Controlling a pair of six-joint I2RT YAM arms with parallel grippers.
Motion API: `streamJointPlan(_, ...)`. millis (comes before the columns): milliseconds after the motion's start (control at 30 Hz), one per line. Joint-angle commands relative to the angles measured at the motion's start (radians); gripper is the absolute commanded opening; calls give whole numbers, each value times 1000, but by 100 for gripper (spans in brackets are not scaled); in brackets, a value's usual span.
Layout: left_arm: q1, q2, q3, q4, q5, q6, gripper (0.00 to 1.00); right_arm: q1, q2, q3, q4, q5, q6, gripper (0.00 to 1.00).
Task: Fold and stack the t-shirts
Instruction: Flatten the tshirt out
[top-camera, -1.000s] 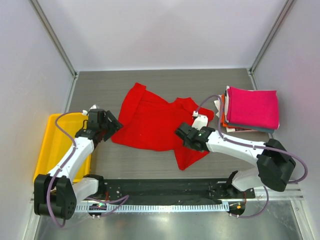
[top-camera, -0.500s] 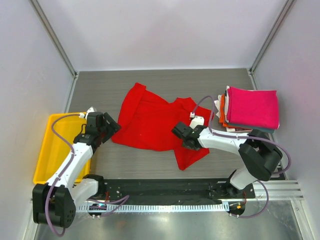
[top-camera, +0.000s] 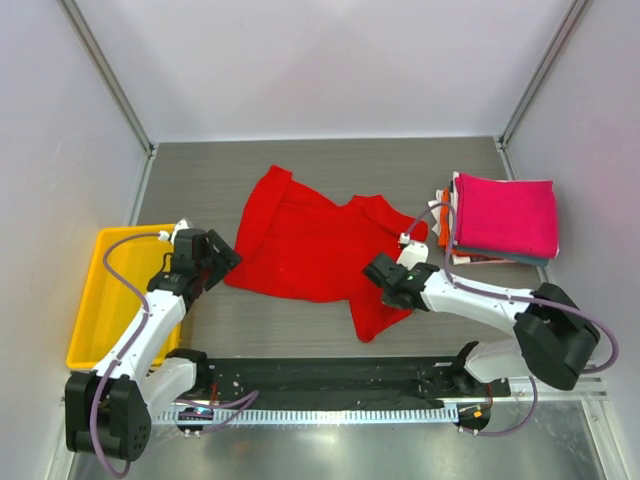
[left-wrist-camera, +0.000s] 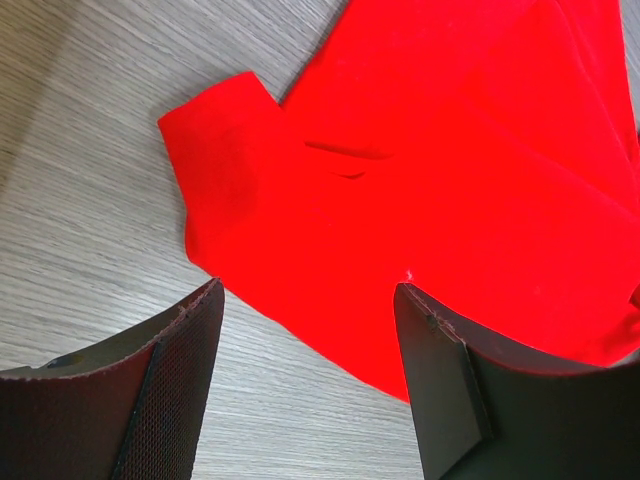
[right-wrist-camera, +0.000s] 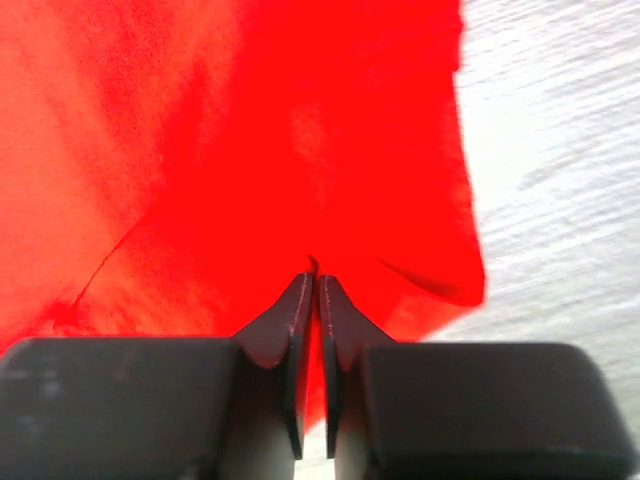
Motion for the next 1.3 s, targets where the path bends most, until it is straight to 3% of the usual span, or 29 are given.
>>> streamJointPlan(0,1,-17,-2,35,2,11,70,-1,-93,-11,-47,38,29,12)
streamJointPlan(67,1,-19,-1,37,1,10,70,-1,-127,-5,-84,59,29,10)
streamJointPlan(133,1,-17,-1,35,1,10,70,-1,-169,9,-111,78,34,1)
streamJointPlan(467,1,127,71,20,-59,-10,68,1,-425,-66,-193,29,90,1)
streamJointPlan(567,-24,220,131,14,-88,20,63,-1,-503,-110,-185,13,86,1)
streamJointPlan(800,-166,438,349,-103,-311,91,61,-1,-529,-126,-176,-8,77,1)
streamJointPlan(1033,-211,611,466,-128,-222,172,62,-1,-503,-107,-162,-1,44,1)
streamJointPlan(1267,-234,746,539,-166,-249,230,62,-1,-518,-100,-162,4,40,1)
